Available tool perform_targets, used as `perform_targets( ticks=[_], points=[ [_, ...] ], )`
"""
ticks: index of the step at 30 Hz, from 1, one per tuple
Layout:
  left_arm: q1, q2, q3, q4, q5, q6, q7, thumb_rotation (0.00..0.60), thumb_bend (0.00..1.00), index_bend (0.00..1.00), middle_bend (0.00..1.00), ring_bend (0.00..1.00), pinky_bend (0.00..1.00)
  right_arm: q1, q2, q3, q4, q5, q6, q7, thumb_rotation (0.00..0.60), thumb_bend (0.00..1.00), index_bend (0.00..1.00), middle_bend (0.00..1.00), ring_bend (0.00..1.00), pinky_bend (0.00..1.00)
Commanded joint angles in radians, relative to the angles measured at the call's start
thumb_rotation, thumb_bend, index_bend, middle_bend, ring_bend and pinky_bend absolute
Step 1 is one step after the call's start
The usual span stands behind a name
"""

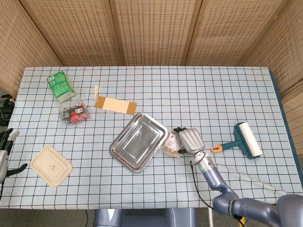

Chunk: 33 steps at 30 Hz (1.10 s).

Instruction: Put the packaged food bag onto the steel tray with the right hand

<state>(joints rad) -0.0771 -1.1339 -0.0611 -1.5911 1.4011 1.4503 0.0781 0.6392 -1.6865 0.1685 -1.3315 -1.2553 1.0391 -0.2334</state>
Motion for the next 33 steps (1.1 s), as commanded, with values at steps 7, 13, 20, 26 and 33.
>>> perform_targets(
  ticks=[7, 13, 20, 26, 33],
  points=[
    [0.001, -0.003, -0.001, 0.000, 0.003, 0.007, 0.003, 0.600, 0.04, 0.00, 0.00, 0.00, 0.00, 0.018, 0.016, 0.045, -0.132, -0.027, 0.058, -0.050, 0.600, 0.41, 0.68, 0.55, 0.54, 0.70],
    [0.000, -0.006, 0.001, -0.003, 0.005, 0.005, 0.012, 0.600, 0.04, 0.00, 0.00, 0.00, 0.00, 0.063, -0.051, 0.055, -0.156, -0.023, 0.048, -0.138, 0.600, 0.41, 0.67, 0.55, 0.54, 0.70],
    [-0.002, -0.008, 0.003, 0.005, 0.005, -0.003, 0.000, 0.600, 0.04, 0.00, 0.00, 0.00, 0.00, 0.123, -0.195, 0.111, -0.017, -0.011, 0.067, -0.143, 0.600, 0.41, 0.68, 0.54, 0.54, 0.70],
    [-0.009, -0.018, 0.003, 0.012, -0.011, -0.022, 0.014, 0.600, 0.04, 0.00, 0.00, 0.00, 0.00, 0.160, -0.261, 0.123, 0.112, -0.040, 0.093, -0.165, 0.600, 0.40, 0.66, 0.51, 0.52, 0.63],
    [-0.012, -0.022, 0.004, 0.013, -0.016, -0.029, 0.020, 0.600, 0.04, 0.00, 0.00, 0.00, 0.00, 0.143, -0.236, 0.108, 0.075, 0.018, 0.056, -0.220, 0.600, 0.21, 0.33, 0.20, 0.20, 0.14]
  ],
)
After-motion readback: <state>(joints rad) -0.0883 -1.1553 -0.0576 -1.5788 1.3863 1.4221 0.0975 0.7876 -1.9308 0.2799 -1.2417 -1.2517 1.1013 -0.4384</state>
